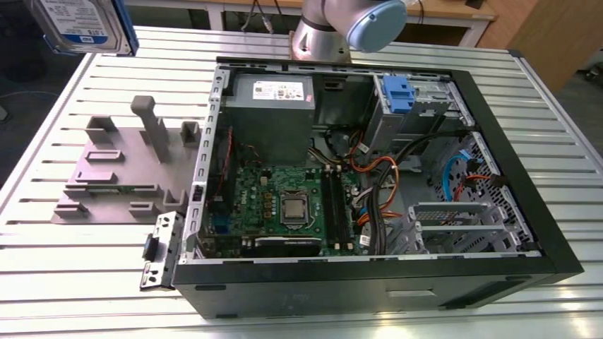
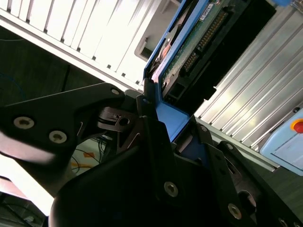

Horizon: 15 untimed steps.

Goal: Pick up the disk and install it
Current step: 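Pick up the disk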

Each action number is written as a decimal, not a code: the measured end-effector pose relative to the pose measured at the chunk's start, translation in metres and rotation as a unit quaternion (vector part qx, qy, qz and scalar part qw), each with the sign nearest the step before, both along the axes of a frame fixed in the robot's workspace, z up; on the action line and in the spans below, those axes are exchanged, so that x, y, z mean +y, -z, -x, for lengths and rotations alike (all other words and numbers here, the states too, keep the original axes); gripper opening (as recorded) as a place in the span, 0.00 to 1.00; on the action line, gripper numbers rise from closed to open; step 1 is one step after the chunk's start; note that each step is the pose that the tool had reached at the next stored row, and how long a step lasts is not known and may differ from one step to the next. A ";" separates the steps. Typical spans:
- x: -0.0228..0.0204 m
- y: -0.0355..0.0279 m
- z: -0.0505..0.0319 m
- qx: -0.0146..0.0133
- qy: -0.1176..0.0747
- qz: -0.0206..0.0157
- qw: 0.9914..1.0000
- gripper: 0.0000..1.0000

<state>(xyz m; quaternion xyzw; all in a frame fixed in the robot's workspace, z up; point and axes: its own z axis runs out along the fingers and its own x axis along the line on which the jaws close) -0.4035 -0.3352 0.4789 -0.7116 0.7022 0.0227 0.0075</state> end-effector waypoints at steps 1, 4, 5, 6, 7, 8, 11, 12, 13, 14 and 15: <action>0.0000 0.0001 -0.0011 0.000 0.000 0.000 1.000 0.37; 0.0000 0.0000 -0.0042 0.000 0.000 0.000 1.000 0.37; 0.0000 0.0000 -0.0051 0.000 0.000 0.000 1.000 0.37; 0.0000 0.0000 -0.0061 0.000 0.000 0.000 1.000 0.37; 0.0000 0.0000 -0.0071 0.000 0.000 0.000 1.000 0.37; 0.0000 0.0001 -0.0081 0.000 0.000 0.000 1.000 0.37; -0.0001 0.0000 -0.0106 0.000 0.000 0.000 1.000 0.37; -0.0001 0.0000 -0.0113 0.000 0.000 0.000 1.000 0.37; -0.0001 0.0000 -0.0120 0.000 0.000 0.000 1.000 0.37; -0.0001 0.0000 -0.0126 0.000 0.000 0.000 1.000 0.37; -0.0003 0.0000 -0.0127 0.000 0.000 0.000 1.000 0.37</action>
